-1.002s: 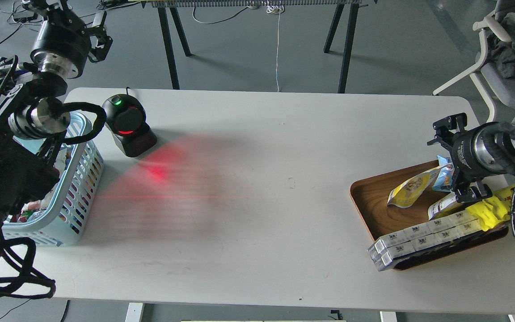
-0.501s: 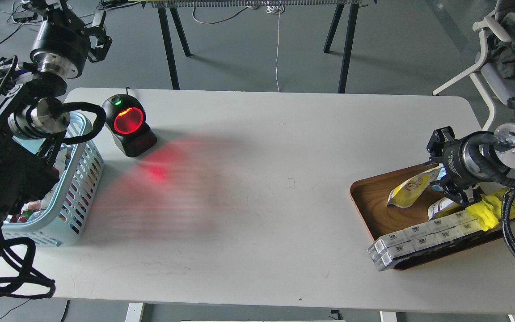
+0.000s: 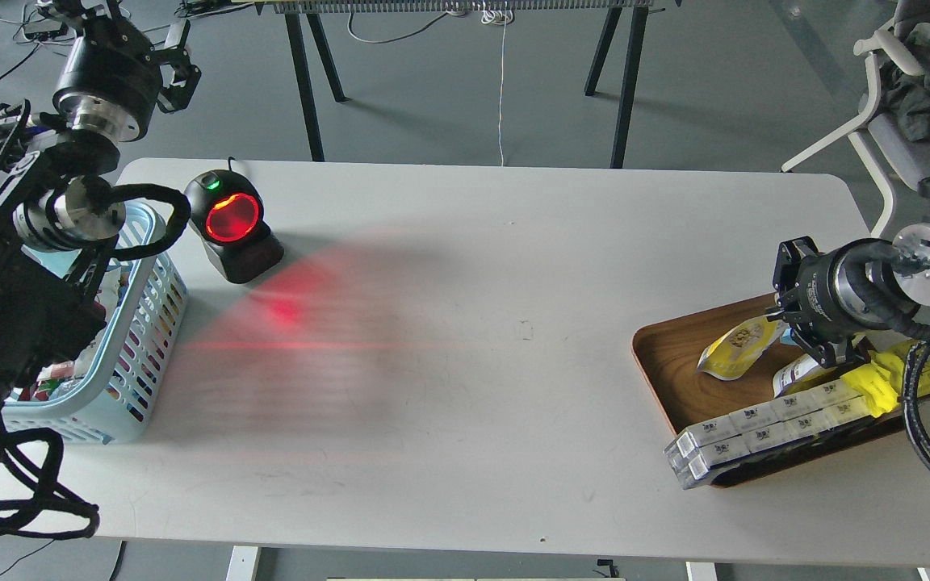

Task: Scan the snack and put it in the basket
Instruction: 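Close the right gripper and lift the yellow snack packet, then carry the packet toward the table center and set it down upright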

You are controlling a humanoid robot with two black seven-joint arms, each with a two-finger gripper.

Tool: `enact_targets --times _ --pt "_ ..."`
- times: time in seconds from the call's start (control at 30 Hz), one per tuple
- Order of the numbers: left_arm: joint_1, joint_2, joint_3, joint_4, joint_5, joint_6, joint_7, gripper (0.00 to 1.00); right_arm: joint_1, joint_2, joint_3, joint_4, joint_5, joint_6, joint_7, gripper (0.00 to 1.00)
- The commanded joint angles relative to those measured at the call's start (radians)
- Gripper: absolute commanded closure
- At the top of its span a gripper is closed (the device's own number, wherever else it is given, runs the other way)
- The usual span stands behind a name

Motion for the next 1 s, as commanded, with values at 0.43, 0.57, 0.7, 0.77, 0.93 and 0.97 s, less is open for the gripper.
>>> enact_targets --times 0.43,0.57,0.7,0.77,0.93,0.97 --pt "0.005 0.0 0.002 0.0 0.001 0.002 0.003 0.0 0.174 -0.062 0.193 -0.048 0.113 0.0 -0.002 1.0" --pt "0.005 0.001 0.002 0.0 0.001 0.002 0.0 0.0 0.168 0.04 0.25 -0.127 0.144 0.0 -0.002 1.0" --pt "0.007 0.012 0.002 0.0 0.001 0.002 0.002 0.0 0.153 0.154 0.265 -0.207 0.15 0.0 -0.002 1.0" --pt "0.008 0.027 0.002 0.0 0.0 0.002 0.002 0.0 0.116 0.211 0.309 -0.242 0.15 0.0 -0.002 1.0" --pt "0.008 0.049 0.002 0.002 0.001 0.002 0.002 0.0 -0.003 0.341 0.44 -0.34 0.147 0.0 -0.002 1.0" --pt "0.008 0.049 0.002 0.003 0.001 0.002 0.003 0.0 -0.019 0.363 0.454 -0.356 0.147 0.0 -0.002 1.0"
